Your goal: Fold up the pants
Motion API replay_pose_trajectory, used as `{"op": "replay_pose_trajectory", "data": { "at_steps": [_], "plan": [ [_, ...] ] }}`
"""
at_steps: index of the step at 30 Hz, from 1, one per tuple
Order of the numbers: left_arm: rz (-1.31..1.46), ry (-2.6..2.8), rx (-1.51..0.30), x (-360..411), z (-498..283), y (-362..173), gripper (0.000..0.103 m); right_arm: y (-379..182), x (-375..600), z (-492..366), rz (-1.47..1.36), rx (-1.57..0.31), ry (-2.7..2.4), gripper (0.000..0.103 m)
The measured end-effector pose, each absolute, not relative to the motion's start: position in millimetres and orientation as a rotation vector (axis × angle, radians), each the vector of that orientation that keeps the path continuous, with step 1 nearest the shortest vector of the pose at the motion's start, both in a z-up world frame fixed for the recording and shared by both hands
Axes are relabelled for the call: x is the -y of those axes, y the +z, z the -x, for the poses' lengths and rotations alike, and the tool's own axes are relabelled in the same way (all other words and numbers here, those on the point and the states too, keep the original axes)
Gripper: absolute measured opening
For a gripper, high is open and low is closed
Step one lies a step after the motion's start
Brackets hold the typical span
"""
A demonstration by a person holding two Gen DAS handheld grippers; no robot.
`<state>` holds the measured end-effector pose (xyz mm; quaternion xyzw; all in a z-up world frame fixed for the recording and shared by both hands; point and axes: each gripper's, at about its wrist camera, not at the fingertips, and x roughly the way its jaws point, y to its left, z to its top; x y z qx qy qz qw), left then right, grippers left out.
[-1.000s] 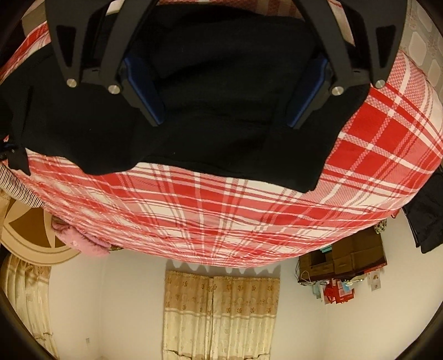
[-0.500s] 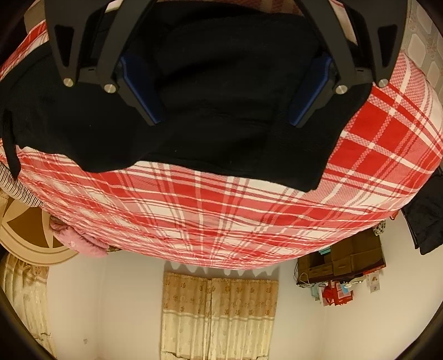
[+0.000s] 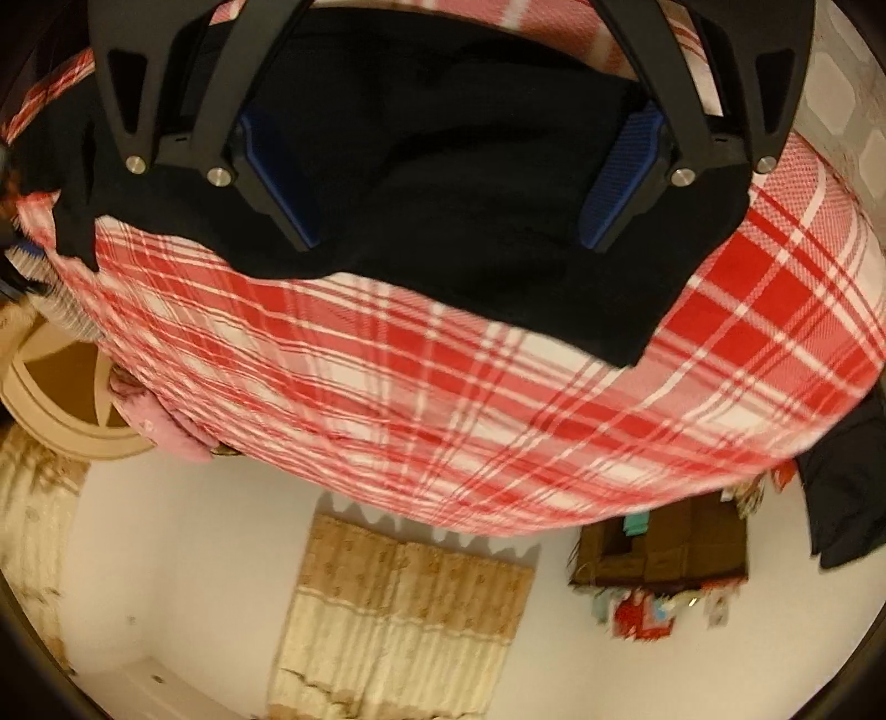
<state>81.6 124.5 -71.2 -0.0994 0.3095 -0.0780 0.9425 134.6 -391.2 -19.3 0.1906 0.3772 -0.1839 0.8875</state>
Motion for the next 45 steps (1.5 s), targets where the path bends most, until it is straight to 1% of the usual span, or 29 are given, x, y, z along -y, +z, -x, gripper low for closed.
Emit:
{"op": "replay_pose_trajectory", "data": {
  "at_steps": [2, 4, 6, 7, 9, 10, 11, 13, 16, 18, 20, 23, 25, 28, 31, 33, 38, 42, 43, 45],
  "plan": [
    [0.159, -0.185, -0.629, -110.5, -79.9, -70.5, 0.097, -37.6, 393.1, -163.1, -0.31, -0.864, -0.457, 0.094],
    [0.127, -0.199, -0.643, -101.3, -82.3, -74.0, 0.097, -60.9, 396.9, -186.9, -0.293, -0.96, -0.518, 0.094],
    [0.11, -0.197, -0.666, -95.7, -85.5, -81.0, 0.097, -81.0, 404.4, -191.9, -0.293, -1.071, -0.601, 0.094],
    [0.116, -0.199, -0.689, -95.0, -88.5, -87.0, 0.097, -86.1, 406.0, -190.1, -0.303, -1.07, -0.63, 0.092],
    [0.136, -0.209, -0.714, -95.7, -88.8, -94.8, 0.097, -80.3, 403.9, -184.7, -0.259, -1.051, -0.672, 0.074],
    [0.142, -0.214, -0.725, -95.7, -88.6, -99.3, 0.097, -76.8, 404.8, -181.4, -0.239, -1.047, -0.678, 0.046],
    [0.139, -0.215, -0.735, -94.7, -88.5, -103.5, 0.097, -74.7, 408.9, -176.1, -0.236, -1.048, -0.675, 0.021],
    [0.112, -0.211, -0.735, -92.4, -86.5, -107.8, 0.097, -66.0, 418.2, -164.2, -0.297, -1.032, -0.634, 0.007],
    [0.081, -0.215, -0.724, -89.0, -81.1, -106.5, 0.097, -41.2, 438.3, -119.6, -0.474, -0.916, -0.496, 0.006],
    [0.099, -0.218, -0.726, -91.1, -80.4, -105.2, 0.097, -23.8, 439.3, -90.5, -0.518, -0.825, -0.41, 0.006],
    [0.129, -0.224, -0.729, -93.4, -81.1, -104.1, 0.097, -2.4, 436.5, -41.5, -0.541, -0.709, -0.334, 0.006],
    [0.154, -0.227, -0.733, -94.6, -80.8, -103.3, 0.097, 6.7, 437.7, 13.3, -0.581, -0.605, -0.307, 0.006],
    [0.156, -0.231, -0.733, -92.1, -80.0, -101.8, 0.097, 0.7, 443.5, 55.3, -0.625, -0.544, -0.312, 0.006],
    [0.163, -0.25, -0.725, -86.8, -75.7, -95.3, 0.097, -28.0, 455.7, 99.7, -0.696, -0.526, -0.363, 0.006],
    [0.165, -0.281, -0.722, -78.9, -73.1, -89.4, 0.097, -60.2, 471.2, 122.5, -0.756, -0.533, -0.371, 0.006],
    [0.157, -0.307, -0.72, -70.2, -70.4, -85.7, 0.097, -73.3, 479.0, 130.6, -0.822, -0.486, -0.338, 0.006],
    [0.08, -0.334, -0.694, -48.7, -60.5, -77.4, 0.097, -65.9, 468.6, 126.3, -0.764, -0.504, -0.364, 0.007],
    [0.042, -0.37, -0.69, -37.0, -55.4, -76.6, 0.097, -67.6, 479.4, 138.3, -0.863, -0.499, -0.357, 0.007],
    [0.024, -0.377, -0.687, -33.4, -53.6, -76.7, 0.097, -64.4, 481.8, 145.2, -0.882, -0.495, -0.4, 0.007],
    [-0.006, -0.381, -0.676, -29.0, -51.3, -76.4, 0.097, -39.0, 471.4, 164.4, -0.762, -0.456, -0.648, 0.008]
  ]
}}
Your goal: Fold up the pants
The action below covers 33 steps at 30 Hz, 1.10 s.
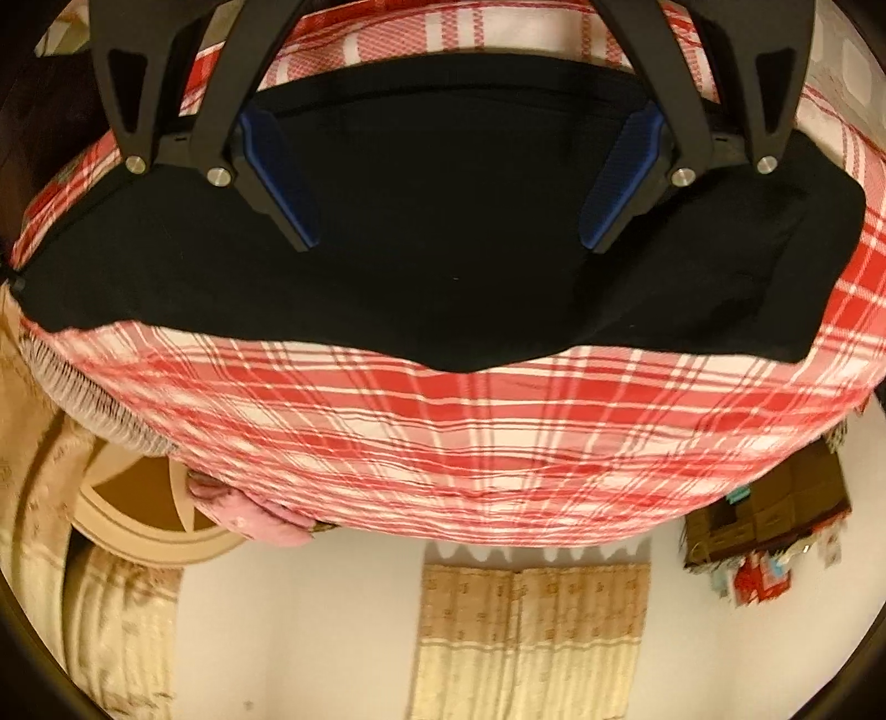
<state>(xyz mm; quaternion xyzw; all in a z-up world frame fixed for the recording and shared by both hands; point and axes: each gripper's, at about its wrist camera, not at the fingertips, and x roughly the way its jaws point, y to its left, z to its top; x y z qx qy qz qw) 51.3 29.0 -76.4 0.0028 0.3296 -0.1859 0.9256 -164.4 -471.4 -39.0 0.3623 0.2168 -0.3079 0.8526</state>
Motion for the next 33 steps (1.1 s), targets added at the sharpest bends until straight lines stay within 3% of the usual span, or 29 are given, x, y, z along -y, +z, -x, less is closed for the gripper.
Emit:
{"op": "replay_pose_trajectory", "data": {
  "at_steps": [3, 7, 14, 18, 21, 25, 33],
  "plan": [
    [-0.038, -0.39, -0.66, -21.4, -48.3, -75.6, 0.097, -4.4, 441.4, 158.0, -0.495, -0.432, -0.699, 0.008],
    [-0.026, -0.389, -0.677, -15.4, -49.2, -79.2, 0.097, 1.8, 380.5, 104.0, -0.404, -0.521, -0.361, 0.008],
    [-0.089, -0.398, -0.664, -18.8, -35.8, -90.2, 0.097, -60.1, 250.5, 13.4, -0.115, -0.795, -0.003, 0.008],
    [-0.093, -0.408, -0.719, -29.8, -36.8, -108.9, 0.097, -109.1, 230.7, 16.3, -0.059, -0.988, 0.088, 0.008],
    [-0.082, -0.443, -0.76, -36.5, -36.2, -120.5, 0.097, -103.0, 237.8, 29.1, -0.098, -0.999, 0.136, 0.008],
    [-0.038, -0.5, -0.689, -59.1, -32.5, -93.7, 0.097, -72.3, 234.5, 16.1, -0.171, -0.918, 0.21, 0.008],
    [-0.065, -0.107, -0.624, -150.6, -87.6, -47.7, 0.097, -43.8, 137.2, -97.8, -0.14, -0.826, 0.439, 0.008]
  ]
}}
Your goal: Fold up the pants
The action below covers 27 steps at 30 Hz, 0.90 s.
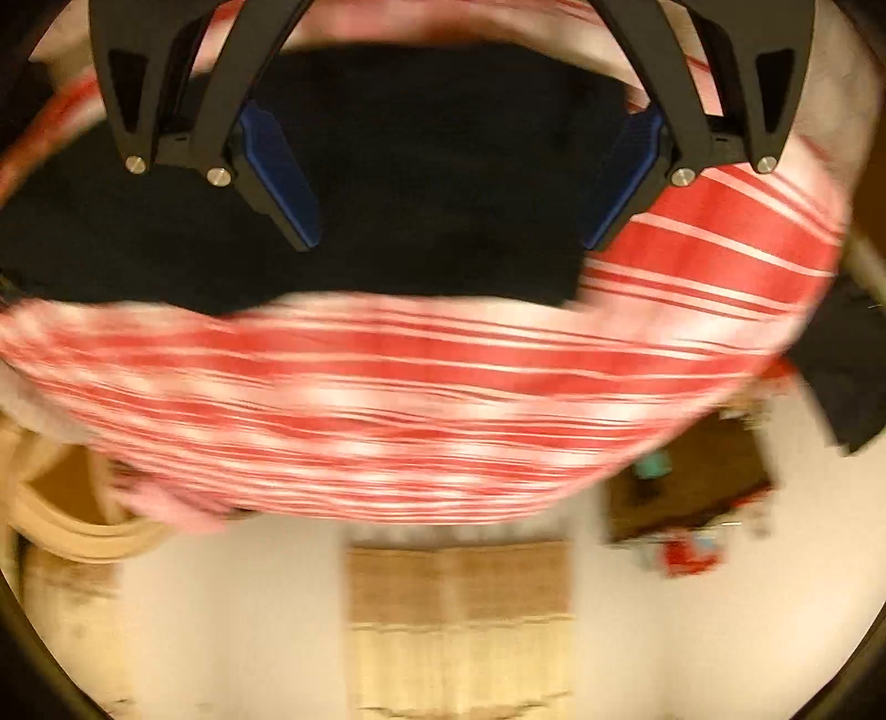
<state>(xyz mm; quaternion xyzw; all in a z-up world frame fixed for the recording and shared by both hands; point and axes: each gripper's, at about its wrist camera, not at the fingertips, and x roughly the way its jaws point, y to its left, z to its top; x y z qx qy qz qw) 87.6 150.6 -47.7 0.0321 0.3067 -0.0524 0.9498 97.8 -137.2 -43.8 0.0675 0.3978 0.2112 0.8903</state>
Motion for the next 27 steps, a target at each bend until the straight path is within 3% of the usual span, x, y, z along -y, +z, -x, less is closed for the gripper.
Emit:
{"op": "replay_pose_trajectory", "data": {
  "at_steps": [6, 8, 13, 17, 18, 20, 25, 27],
  "plan": [
    [0.023, -0.035, -0.734, -210.6, -150.0, -65.7, 0.097, -82.8, 58.1, -146.5, -0.063, -0.844, 0.46, 0.008],
    [0.008, -0.058, -0.771, -209.4, -162.0, -80.3, 0.097, -112.1, 55.9, -158.9, -0.126, -0.917, 0.461, 0.008],
    [-0.029, -0.171, -0.787, -185.8, -169.2, -92.1, 0.097, -144.1, 107.2, -151.2, -0.554, -0.839, 0.599, 0.008],
    [-0.129, -0.18, -0.833, -168.3, -184.8, -95.3, 0.094, -141.3, 100.7, -149.8, -0.497, -0.835, 0.582, 0.006],
    [-0.146, -0.19, -0.85, -166.3, -186.0, -94.6, 0.091, -137.4, 100.5, -141.5, -0.471, -0.827, 0.572, 0.006],
    [-0.18, -0.225, -0.882, -161.2, -190.3, -91.4, 0.066, -135.2, 96.8, -132.2, -0.432, -0.806, 0.553, 0.007],
    [-0.127, -0.232, -0.908, -162.8, -196.0, -78.8, 0.029, -139.3, 99.5, -132.8, -0.473, -0.806, 0.552, 0.007],
    [-0.024, -0.229, -0.837, -173.7, -194.7, -70.6, 0.025, -138.3, 99.2, -129.9, -0.453, -0.801, 0.54, 0.007]
  ]
}}
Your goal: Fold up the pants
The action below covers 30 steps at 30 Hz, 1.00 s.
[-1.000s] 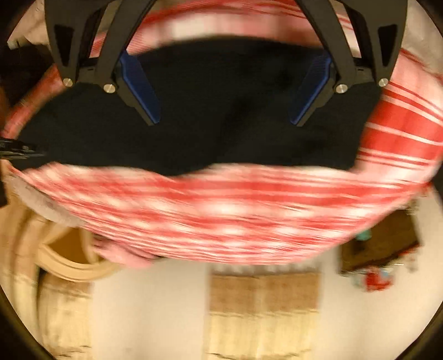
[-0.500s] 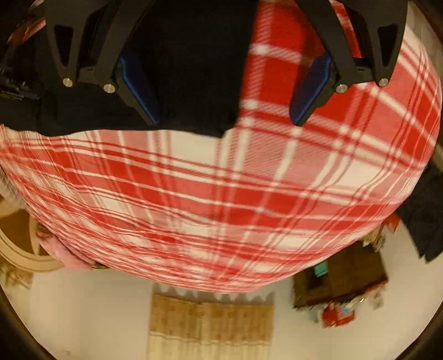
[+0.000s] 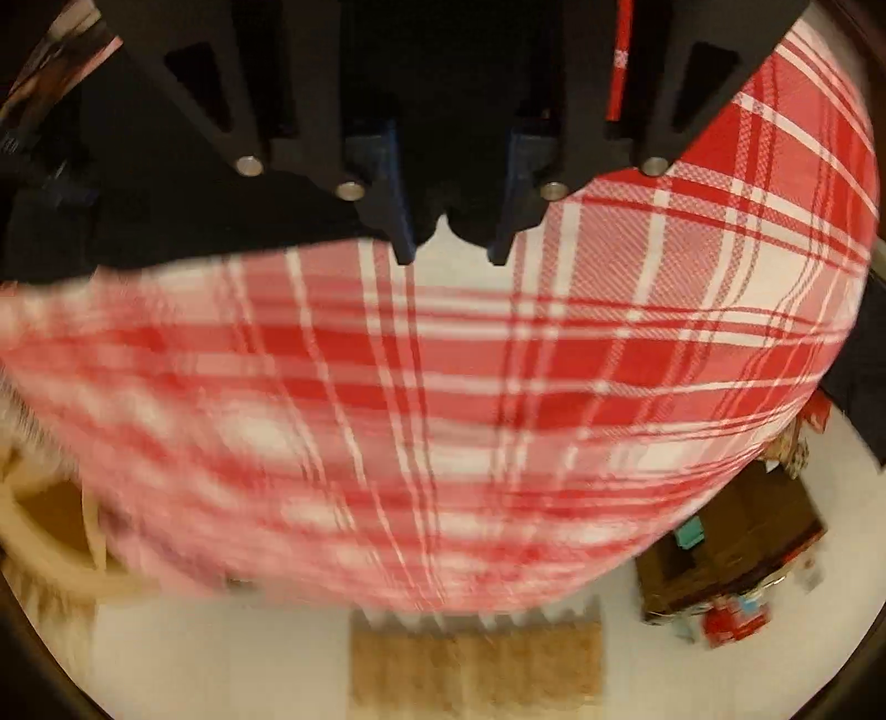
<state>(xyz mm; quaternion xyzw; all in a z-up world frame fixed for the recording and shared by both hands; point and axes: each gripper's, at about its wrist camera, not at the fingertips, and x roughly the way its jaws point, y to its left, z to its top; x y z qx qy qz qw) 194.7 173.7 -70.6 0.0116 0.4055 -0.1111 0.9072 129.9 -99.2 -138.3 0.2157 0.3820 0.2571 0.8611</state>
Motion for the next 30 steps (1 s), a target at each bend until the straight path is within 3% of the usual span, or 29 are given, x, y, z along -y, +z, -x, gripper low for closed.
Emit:
{"op": "replay_pose_trajectory", "data": {
  "at_steps": [3, 7, 9, 10, 11, 16, 18, 19, 20, 26, 30],
  "plan": [
    [0.071, -0.142, -0.775, -193.0, -192.0, -68.1, 0.02, -135.6, 94.3, -125.7, -0.406, -0.782, 0.509, 0.007],
    [0.02, -0.049, -0.844, -196.2, -206.0, -90.4, 0.024, -132.3, 87.6, -121.2, -0.355, -0.766, 0.487, 0.008],
    [-0.03, -0.044, -0.849, -191.5, -205.0, -82.8, 0.035, -126.9, 84.6, -122.2, -0.333, -0.794, 0.493, 0.008],
    [-0.054, -0.014, -0.852, -191.8, -201.6, -74.0, 0.052, -121.6, 83.6, -123.7, -0.325, -0.819, 0.512, 0.008],
    [-0.07, 0.022, -0.832, -193.4, -197.0, -65.7, 0.06, -114.8, 83.9, -125.4, -0.331, -0.832, 0.541, 0.008],
    [-0.069, -0.019, -0.694, -184.2, -152.3, -25.9, 0.07, -69.4, 97.3, -150.0, -0.338, -0.735, 0.598, 0.01],
    [-0.066, -0.084, -0.688, -165.0, -136.2, -30.9, 0.07, -65.2, 95.5, -170.9, -0.313, -0.749, 0.626, 0.042],
    [-0.079, -0.094, -0.691, -155.3, -130.4, -36.9, 0.07, -66.8, 92.7, -179.4, -0.296, -0.76, 0.637, 0.075],
    [-0.095, -0.095, -0.698, -144.8, -124.5, -46.2, 0.07, -69.2, 90.3, -183.3, -0.283, -0.767, 0.639, 0.083],
    [-0.012, -0.076, -0.782, -132.2, -107.4, -103.8, 0.068, -93.8, 72.2, -178.9, -0.275, -0.875, 0.72, 0.083],
    [-0.086, -0.055, -0.724, -122.7, -88.3, -110.8, 0.068, -96.2, 55.7, -148.6, -0.17, -0.853, 0.738, 0.083]
  ]
}}
